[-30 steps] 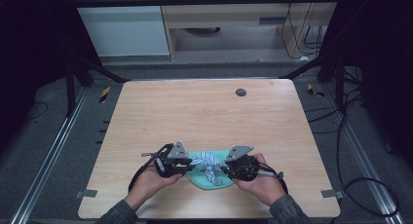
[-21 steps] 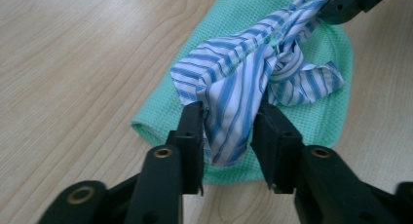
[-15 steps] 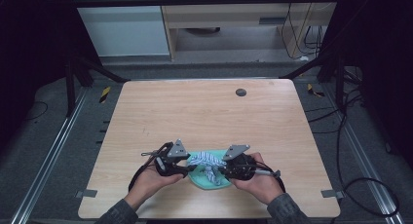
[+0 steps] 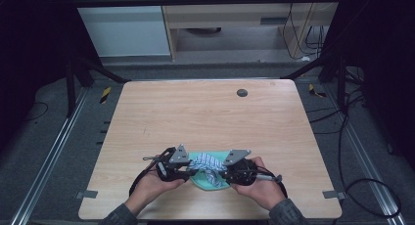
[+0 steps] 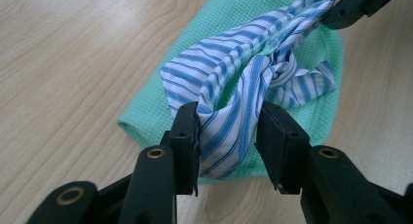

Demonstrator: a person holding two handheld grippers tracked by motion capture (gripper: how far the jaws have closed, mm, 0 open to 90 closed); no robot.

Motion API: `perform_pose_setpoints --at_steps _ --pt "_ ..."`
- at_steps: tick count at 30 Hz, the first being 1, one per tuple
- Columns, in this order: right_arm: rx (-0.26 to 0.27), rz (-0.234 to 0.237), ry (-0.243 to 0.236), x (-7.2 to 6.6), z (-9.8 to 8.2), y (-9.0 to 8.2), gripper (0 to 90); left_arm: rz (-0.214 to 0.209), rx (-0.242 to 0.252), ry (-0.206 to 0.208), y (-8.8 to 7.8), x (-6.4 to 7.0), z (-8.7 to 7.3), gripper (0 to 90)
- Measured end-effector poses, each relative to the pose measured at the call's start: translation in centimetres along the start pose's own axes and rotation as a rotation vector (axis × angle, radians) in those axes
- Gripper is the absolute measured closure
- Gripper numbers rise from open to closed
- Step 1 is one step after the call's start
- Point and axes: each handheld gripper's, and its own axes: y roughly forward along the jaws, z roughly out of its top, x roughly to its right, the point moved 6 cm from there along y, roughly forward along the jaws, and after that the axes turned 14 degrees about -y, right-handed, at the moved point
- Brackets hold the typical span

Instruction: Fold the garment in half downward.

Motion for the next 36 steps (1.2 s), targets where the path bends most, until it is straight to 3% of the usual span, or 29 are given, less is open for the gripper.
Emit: perform_pose_setpoints --at_steps 11,21,36 --pt "0.005 -0.006 -0.007 -1.0 -0.4 -0.2 65.3 -0.017 0.002 0.009 -0.3 0.7 -1.4 63.3" --pt "0.003 0.012 -0.014 -1.4 -1.2 0.0 79.5 -0.014 -0.016 0.034 0.2 0.9 -2.2 78.5" --pt "-0.033 0.062 -0.038 -2.3 -2.0 1.0 85.1 -0.038 -0.068 0.027 0.8 1.0 -3.4 83.3"
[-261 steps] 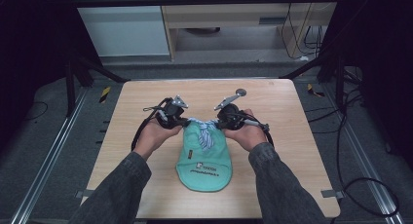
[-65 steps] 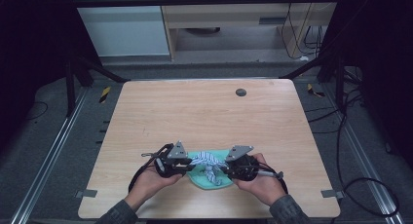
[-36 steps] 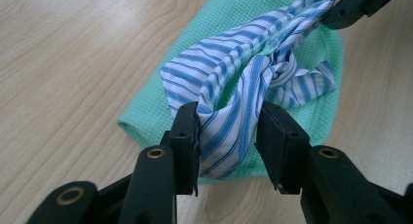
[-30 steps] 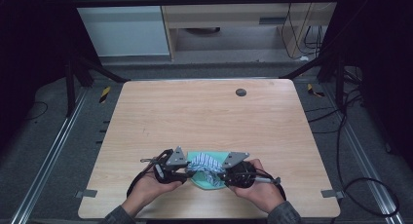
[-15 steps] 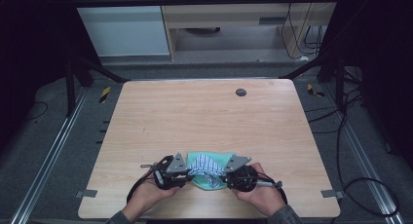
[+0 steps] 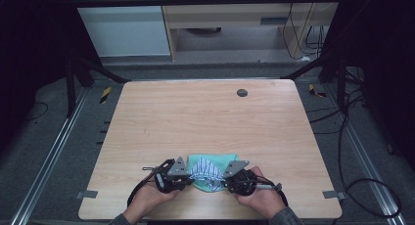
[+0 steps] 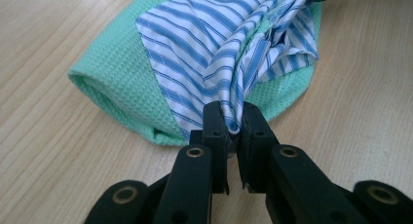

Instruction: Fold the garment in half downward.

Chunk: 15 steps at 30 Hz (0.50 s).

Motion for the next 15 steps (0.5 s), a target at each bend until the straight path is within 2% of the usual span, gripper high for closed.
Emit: perform_pose_setpoints --at_steps 7,9,12,15 --pt "-0.008 0.007 -0.002 -0.11 -0.06 0.13 84.9 0.0 -0.01 -0.002 0.16 0.04 -0.26 83.3" --pt "-0.007 0.004 0.004 -0.14 0.05 0.04 81.9 0.001 -0.008 -0.001 0.12 0.12 -0.26 81.6" --pt "0.004 0.001 0.011 -0.07 0.19 -0.23 76.8 -0.002 0.005 -0.014 -0.03 0.19 -0.23 76.9" --pt "0.01 -0.003 0.019 -0.04 0.2 -0.48 68.5 0.012 0.021 -0.022 -0.24 0.19 -0.17 66.8"
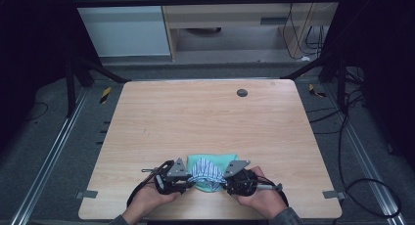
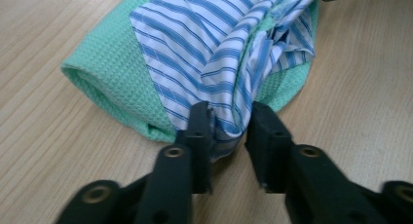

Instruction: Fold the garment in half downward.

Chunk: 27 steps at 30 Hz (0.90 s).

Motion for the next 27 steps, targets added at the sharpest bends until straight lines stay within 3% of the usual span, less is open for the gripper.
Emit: perform_pose_setpoints --at_steps 7,9,10,13,22,27 --pt "-0.005 -0.005 0.039 0.1 -0.2 -0.4 41.1 0.017 0.025 -0.038 -0.5 0.0 0.2 40.5" --pt "-0.005 -0.005 0.044 0.2 -0.3 -0.4 38.8 0.013 0.026 -0.043 -0.6 0.1 0.2 37.1" --pt "-0.008 -0.023 0.04 0.2 -0.4 -0.6 31.2 0.019 0.033 -0.048 -0.8 0.2 0.3 30.7" --pt "-0.008 -0.043 0.046 0.2 -0.5 -0.8 22.2 0.029 0.046 -0.065 -1.1 0.2 0.4 21.3" --pt "0.007 -0.093 0.077 1.7 -1.0 -2.0 11.9 0.054 0.032 -0.108 -2.7 -1.2 0.6 6.7" --pt "0.016 -0.165 0.144 4.0 -2.4 -3.4 9.8 0.097 0.054 -0.171 -4.1 -3.8 0.3 5.7"
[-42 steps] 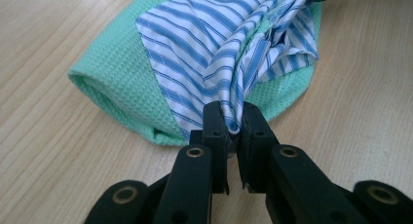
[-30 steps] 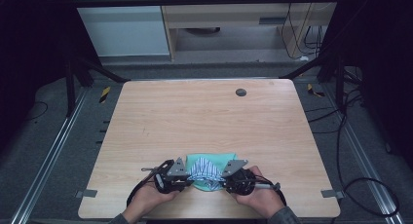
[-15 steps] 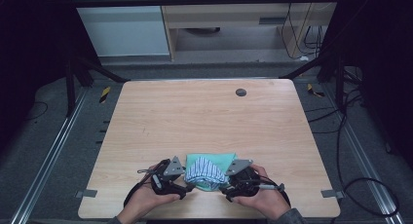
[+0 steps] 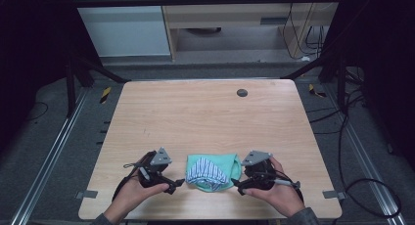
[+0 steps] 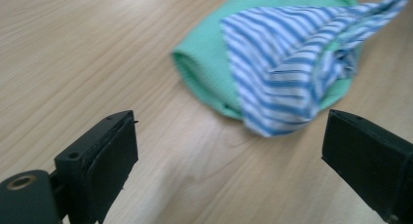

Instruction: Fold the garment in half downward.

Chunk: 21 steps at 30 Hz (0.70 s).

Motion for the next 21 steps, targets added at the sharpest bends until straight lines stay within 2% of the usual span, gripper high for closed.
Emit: perform_pose_setpoints --at_steps 2,3,4,5,11,12,13,15,19,21 --pt "-0.001 -0.019 0.021 0.9 -0.4 -0.2 8.8 0.015 -0.001 -0.01 -0.2 -1.0 -0.1 5.7" --pt "-0.001 -0.019 0.021 0.9 -0.4 -0.2 8.8 0.015 -0.001 -0.01 -0.2 -1.0 -0.1 5.7" --pt "-0.004 -0.028 0.028 1.2 -0.7 -0.2 7.9 0.028 -0.005 -0.02 -0.3 -1.8 -0.2 5.7" --pt "-0.021 -0.055 0.061 2.2 -1.3 -0.1 7.0 0.043 -0.009 -0.031 -0.3 -2.7 -0.3 5.7" --pt "-0.034 -0.131 0.15 4.8 -2.5 1.0 6.4 0.131 -0.007 -0.102 0.1 -6.9 -0.6 6.1" --pt "-0.034 -0.131 0.15 4.8 -2.5 1.0 6.4 0.131 -0.007 -0.102 0.1 -6.9 -0.6 6.1" --pt "-0.042 -0.156 0.189 5.7 -2.9 1.5 6.4 0.159 -0.003 -0.126 0.3 -8.3 -0.7 6.2" --pt "-0.048 -0.181 0.223 6.5 -3.3 2.0 6.5 0.179 0.003 -0.157 0.7 -9.6 -0.9 6.3" --pt "-0.064 -0.23 0.291 8.1 -4.3 3.2 7.0 0.208 0.039 -0.219 1.2 -11.5 -1.0 6.6" --pt "-0.071 -0.246 0.32 8.7 -4.8 3.7 7.1 0.218 0.049 -0.234 1.5 -12.1 -1.1 6.6"
